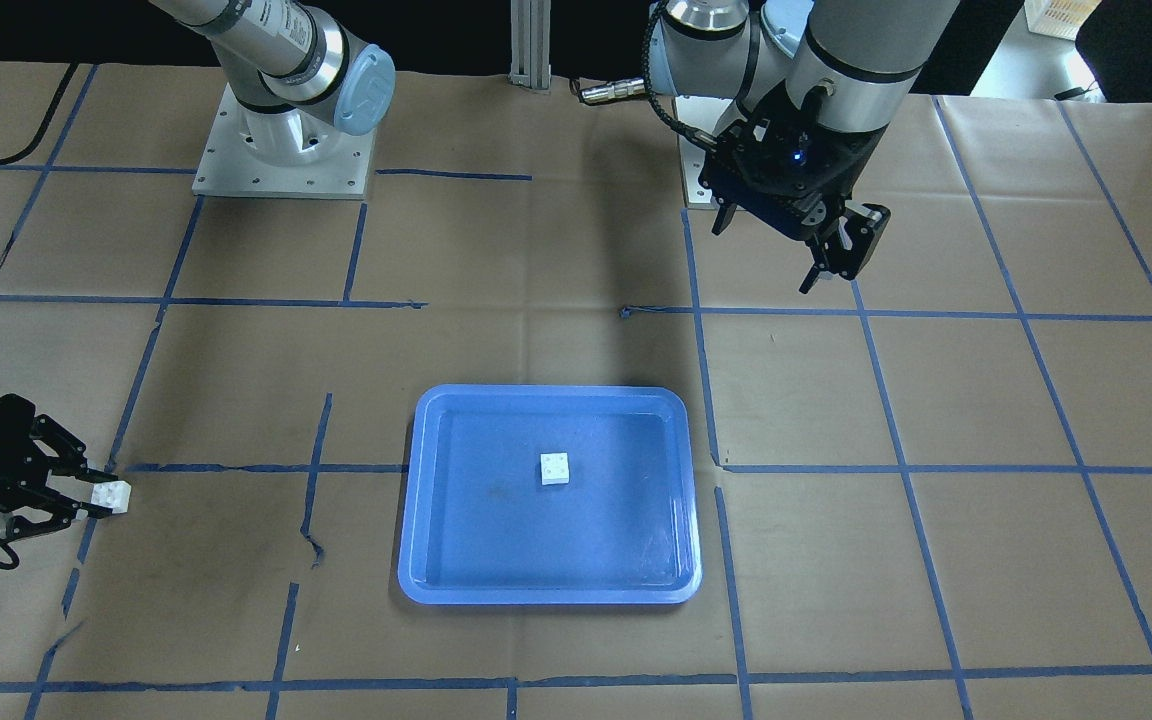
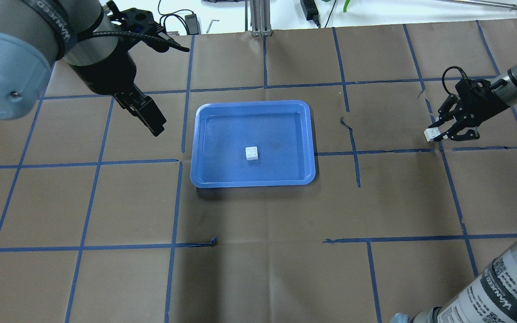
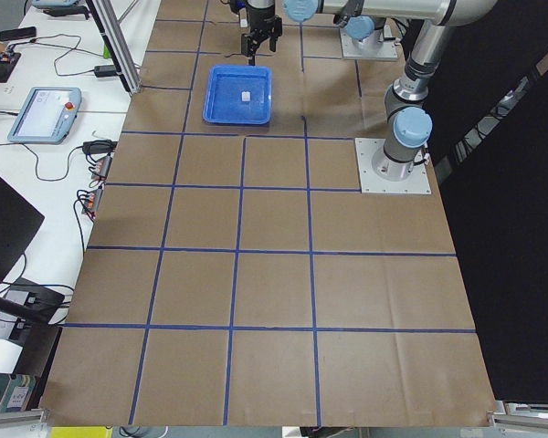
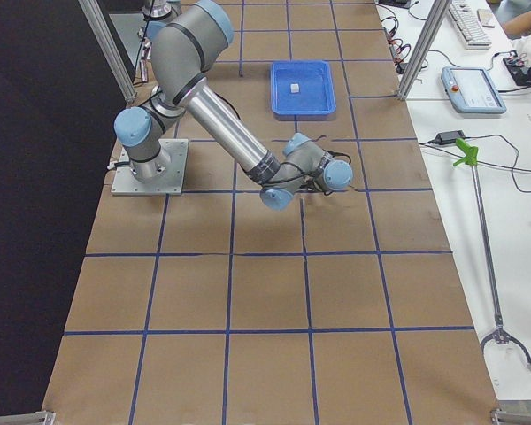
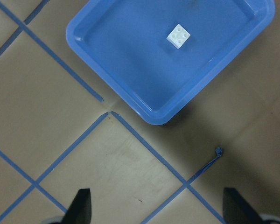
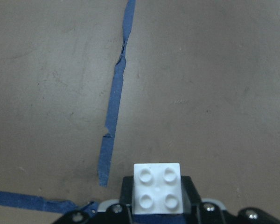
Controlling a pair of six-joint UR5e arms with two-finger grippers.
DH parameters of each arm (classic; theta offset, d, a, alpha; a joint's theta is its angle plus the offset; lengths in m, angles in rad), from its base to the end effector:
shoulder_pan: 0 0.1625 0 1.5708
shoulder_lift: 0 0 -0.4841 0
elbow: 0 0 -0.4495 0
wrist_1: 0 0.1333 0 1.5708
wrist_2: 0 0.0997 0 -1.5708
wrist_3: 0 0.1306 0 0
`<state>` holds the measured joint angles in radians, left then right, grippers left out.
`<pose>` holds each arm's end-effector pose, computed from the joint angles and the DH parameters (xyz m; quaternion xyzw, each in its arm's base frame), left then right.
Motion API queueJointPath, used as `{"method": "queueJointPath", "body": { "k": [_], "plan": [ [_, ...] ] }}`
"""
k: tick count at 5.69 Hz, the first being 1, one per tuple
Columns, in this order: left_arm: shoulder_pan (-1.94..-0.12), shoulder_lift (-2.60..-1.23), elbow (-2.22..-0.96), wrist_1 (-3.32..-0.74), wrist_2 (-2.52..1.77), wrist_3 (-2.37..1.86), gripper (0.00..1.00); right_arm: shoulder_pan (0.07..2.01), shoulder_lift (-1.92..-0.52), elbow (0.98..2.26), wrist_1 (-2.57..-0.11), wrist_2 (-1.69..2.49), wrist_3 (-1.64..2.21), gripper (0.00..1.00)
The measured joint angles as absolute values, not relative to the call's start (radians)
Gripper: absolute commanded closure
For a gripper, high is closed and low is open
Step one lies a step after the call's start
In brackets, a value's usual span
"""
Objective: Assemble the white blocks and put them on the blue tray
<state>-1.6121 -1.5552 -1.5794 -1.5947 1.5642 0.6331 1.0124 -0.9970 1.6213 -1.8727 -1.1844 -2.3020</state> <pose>-0.1563 -0.5334 0.5174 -0.3308 -0.9437 -0.0071 0.0056 -0.2075 -0.6766 0.1600 -0.7217 0.6469 -0.1656 0.1825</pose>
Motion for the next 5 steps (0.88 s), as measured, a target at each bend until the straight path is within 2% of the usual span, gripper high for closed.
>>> {"method": "queueJointPath", "body": {
  "k": [3, 5],
  "plan": [
    [-1.593, -1.491, -1.588, -1.643, 1.565, 0.279, 0.01, 1.049, -1.114, 1.613, -1.852, -1.149, -2.230, 0.82],
    [-1.593, -1.490, -1.588, -1.648, 1.566, 0.146, 0.01, 1.170, -1.194, 1.621, -1.837, -1.101, -2.112, 0.82]
  ]
}}
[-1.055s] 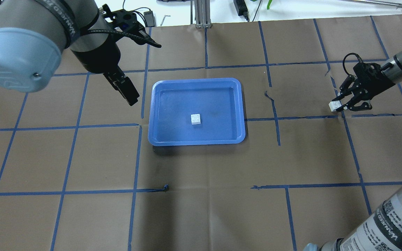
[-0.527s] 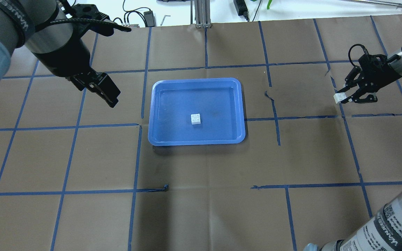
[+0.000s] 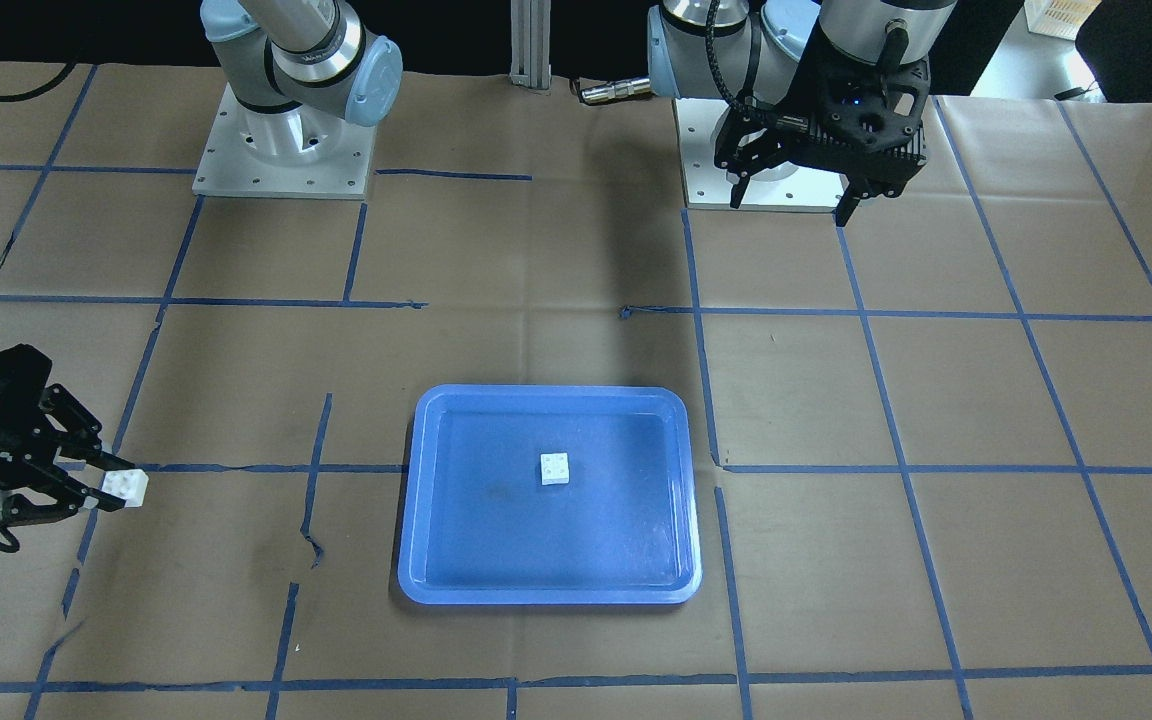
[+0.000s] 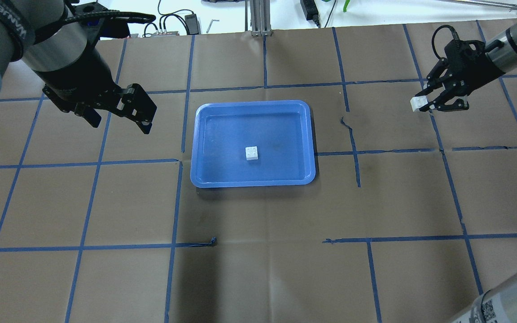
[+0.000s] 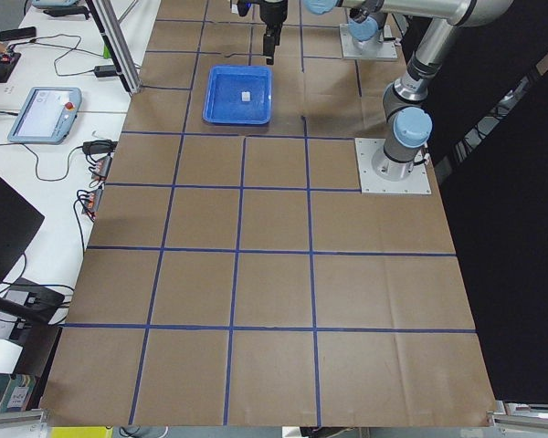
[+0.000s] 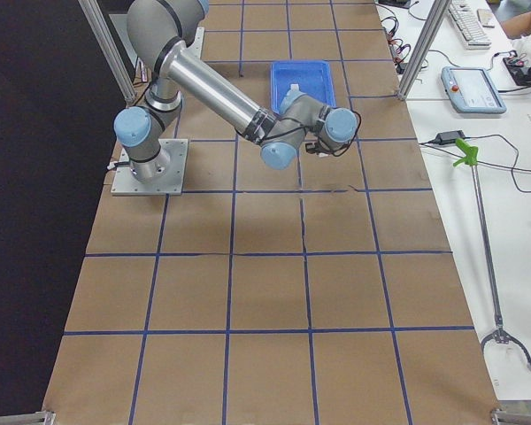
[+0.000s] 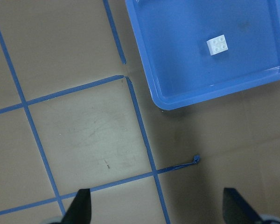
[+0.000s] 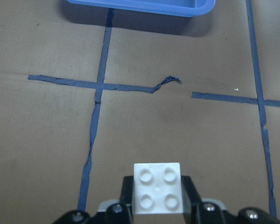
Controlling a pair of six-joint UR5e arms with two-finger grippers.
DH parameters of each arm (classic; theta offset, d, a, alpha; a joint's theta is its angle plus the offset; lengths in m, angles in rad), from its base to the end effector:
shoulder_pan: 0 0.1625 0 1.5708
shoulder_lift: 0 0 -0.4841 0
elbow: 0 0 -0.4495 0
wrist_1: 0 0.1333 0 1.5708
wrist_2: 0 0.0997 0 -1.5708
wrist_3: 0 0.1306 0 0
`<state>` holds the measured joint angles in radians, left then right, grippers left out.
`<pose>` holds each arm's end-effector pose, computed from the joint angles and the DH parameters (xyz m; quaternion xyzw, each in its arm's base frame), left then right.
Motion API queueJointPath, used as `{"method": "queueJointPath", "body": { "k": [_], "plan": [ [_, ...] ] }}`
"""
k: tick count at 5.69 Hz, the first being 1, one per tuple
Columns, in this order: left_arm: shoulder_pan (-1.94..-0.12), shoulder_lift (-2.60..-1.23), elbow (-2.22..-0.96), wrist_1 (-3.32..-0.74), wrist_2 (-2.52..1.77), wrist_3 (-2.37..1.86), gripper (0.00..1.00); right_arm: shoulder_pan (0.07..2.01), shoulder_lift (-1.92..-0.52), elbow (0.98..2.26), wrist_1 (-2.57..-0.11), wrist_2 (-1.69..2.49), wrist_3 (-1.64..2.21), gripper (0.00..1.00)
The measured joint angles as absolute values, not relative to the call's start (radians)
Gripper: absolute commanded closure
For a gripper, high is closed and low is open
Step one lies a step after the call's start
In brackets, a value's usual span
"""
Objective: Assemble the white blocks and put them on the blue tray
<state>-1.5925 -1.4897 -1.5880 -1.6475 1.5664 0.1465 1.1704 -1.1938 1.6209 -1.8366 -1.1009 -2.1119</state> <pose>-0.1449 -0.5044 0.5418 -0.0840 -0.9964 -0.0063 0.0026 -0.0828 -0.6893 0.2955 -0.7196 0.6497 -0.1964 0.1463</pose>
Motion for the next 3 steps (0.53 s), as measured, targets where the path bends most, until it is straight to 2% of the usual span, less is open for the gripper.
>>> {"method": "queueJointPath", "body": {
  "k": [3],
  "plan": [
    [-1.589, -1.490, -1.586, -1.639, 1.563, 0.133, 0.01, 1.419, -1.216, 1.624, -1.946, -1.056, -1.749, 0.82]
  ]
}}
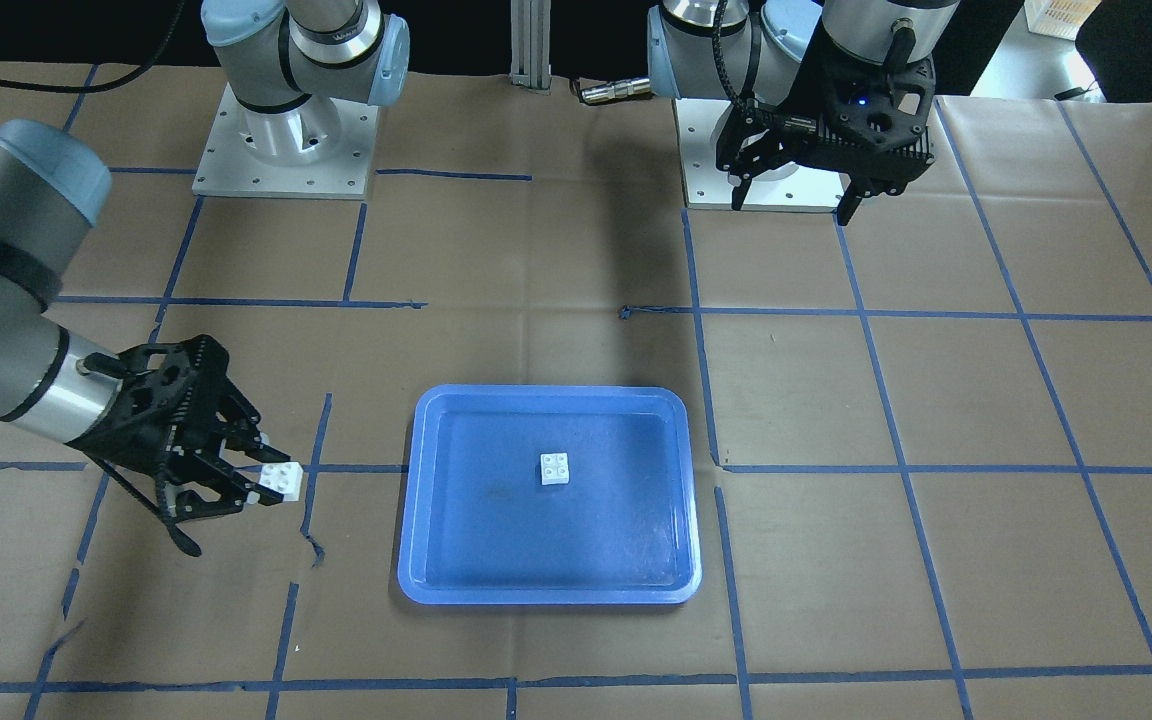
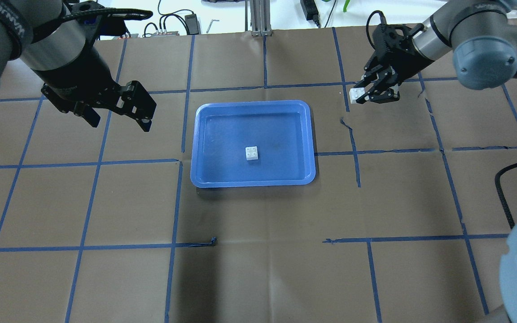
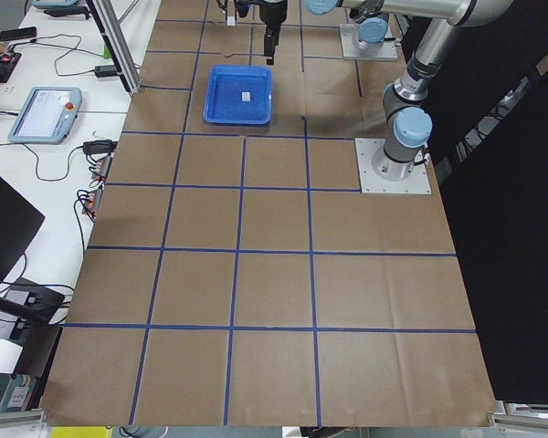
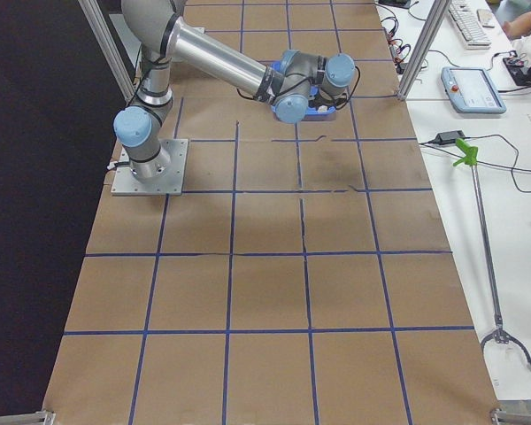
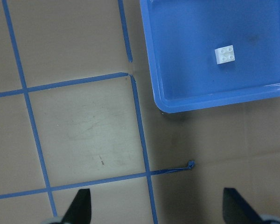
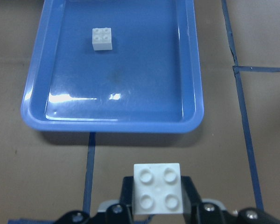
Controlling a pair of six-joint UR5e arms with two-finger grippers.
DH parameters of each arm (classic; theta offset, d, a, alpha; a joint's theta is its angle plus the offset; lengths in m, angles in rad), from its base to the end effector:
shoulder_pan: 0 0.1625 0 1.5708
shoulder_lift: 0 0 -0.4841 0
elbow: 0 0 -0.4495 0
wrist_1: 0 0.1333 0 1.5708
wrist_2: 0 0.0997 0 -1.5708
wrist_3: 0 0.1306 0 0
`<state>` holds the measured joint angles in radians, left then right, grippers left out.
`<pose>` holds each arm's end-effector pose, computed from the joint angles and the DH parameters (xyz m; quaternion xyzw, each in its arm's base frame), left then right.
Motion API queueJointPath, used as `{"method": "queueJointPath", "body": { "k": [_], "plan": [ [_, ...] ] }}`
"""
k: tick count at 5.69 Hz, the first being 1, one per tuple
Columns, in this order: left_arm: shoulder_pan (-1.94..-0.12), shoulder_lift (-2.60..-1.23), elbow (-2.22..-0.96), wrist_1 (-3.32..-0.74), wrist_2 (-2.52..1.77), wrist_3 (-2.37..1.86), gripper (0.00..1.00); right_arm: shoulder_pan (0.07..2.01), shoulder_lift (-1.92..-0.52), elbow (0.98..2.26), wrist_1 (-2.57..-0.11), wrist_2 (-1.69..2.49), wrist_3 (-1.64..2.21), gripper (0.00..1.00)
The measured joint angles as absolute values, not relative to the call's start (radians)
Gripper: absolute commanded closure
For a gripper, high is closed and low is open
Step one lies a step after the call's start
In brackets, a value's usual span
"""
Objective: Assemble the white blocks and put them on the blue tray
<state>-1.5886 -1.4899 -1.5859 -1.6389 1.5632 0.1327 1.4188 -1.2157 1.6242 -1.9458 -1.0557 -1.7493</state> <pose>-0.1433 -0.5063 0.5437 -0.0752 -0.9972 -0.0009 0.0039 0.0929 -0.6988 0.3209 -0.6897 0.6776 -0.1978 0.1612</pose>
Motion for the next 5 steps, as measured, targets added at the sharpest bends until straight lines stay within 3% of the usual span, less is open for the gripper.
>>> {"method": "queueJointPath", "body": {
  "k": [5],
  "plan": [
    [-1.574, -1.482, -1.579, -1.644, 1.656, 0.151, 0.01, 1.697, -1.055, 1.763, -2.465, -1.062, -1.353, 0.82]
  ]
}}
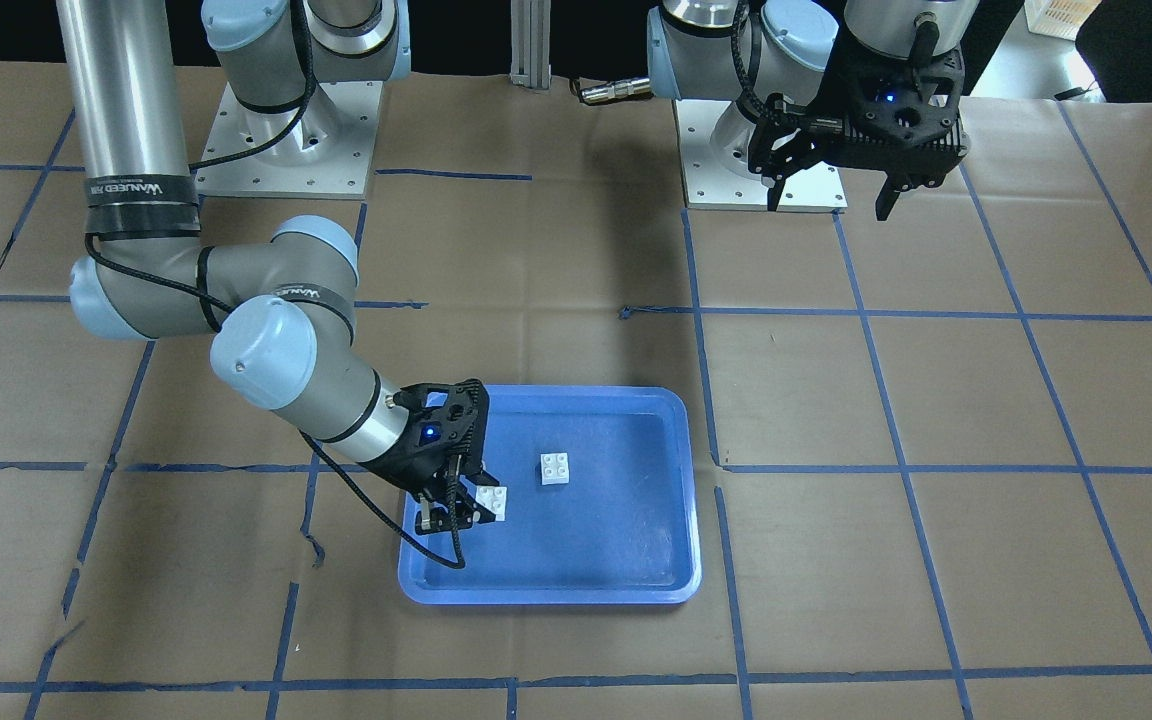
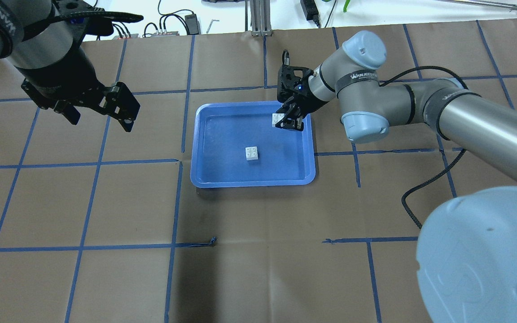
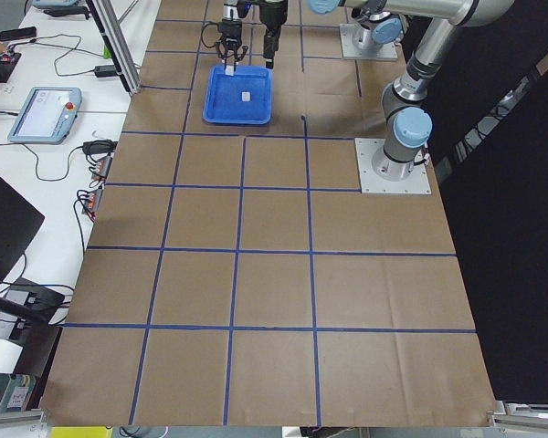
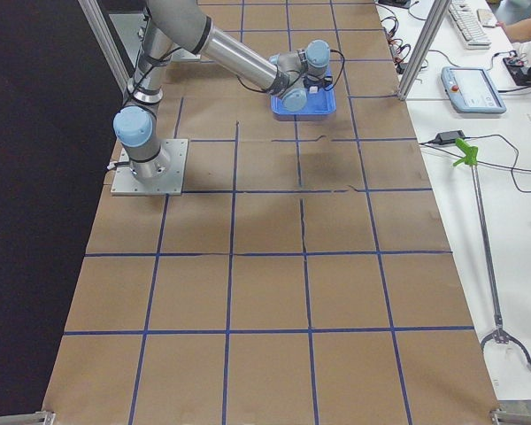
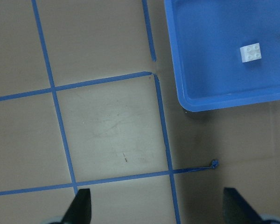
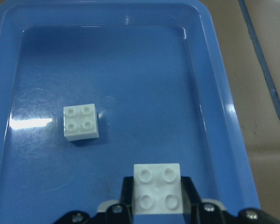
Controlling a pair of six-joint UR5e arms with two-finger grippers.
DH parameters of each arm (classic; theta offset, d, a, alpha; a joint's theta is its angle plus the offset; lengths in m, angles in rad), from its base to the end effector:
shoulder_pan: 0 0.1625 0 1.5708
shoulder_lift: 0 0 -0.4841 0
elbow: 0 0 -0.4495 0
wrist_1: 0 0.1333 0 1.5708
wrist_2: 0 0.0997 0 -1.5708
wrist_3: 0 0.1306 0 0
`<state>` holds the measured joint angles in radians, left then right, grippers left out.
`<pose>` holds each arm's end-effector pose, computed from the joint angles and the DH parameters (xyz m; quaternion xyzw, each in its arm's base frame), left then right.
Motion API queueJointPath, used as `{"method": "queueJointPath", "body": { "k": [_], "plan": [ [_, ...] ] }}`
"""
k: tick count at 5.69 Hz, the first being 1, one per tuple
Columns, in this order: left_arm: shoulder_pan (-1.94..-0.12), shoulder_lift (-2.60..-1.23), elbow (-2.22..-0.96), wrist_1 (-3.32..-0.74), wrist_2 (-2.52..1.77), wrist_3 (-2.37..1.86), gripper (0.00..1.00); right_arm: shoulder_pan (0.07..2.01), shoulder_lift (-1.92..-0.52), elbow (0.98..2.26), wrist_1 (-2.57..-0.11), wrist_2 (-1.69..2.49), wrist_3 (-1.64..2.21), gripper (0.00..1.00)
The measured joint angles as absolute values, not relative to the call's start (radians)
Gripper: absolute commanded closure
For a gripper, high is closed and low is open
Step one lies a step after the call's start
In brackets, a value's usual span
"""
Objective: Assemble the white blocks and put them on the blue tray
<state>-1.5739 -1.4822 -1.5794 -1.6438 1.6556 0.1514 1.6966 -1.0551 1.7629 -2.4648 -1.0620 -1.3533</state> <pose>-0.1238 -0.5055 0.5512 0.0770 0.9961 -0.0003 0.0425 0.2831 -0.6691 0.1978 -0.6667 0.6961 -0.2179 0.1530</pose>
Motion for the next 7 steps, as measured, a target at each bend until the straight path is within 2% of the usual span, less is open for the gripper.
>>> {"method": "queueJointPath", "body": {
  "k": [3, 7],
  "plan": [
    [-1.573, -1.481, -1.555, -1.644, 1.651, 0.152, 0.01, 1.728, -1.041, 1.872, -2.608, -1.071, -1.297, 0.82],
    [-1.573, -1.483, -1.552, -1.643, 1.649, 0.152, 0.01, 1.764, -1.038, 1.902, -2.634, -1.064, -1.287, 0.82]
  ]
}}
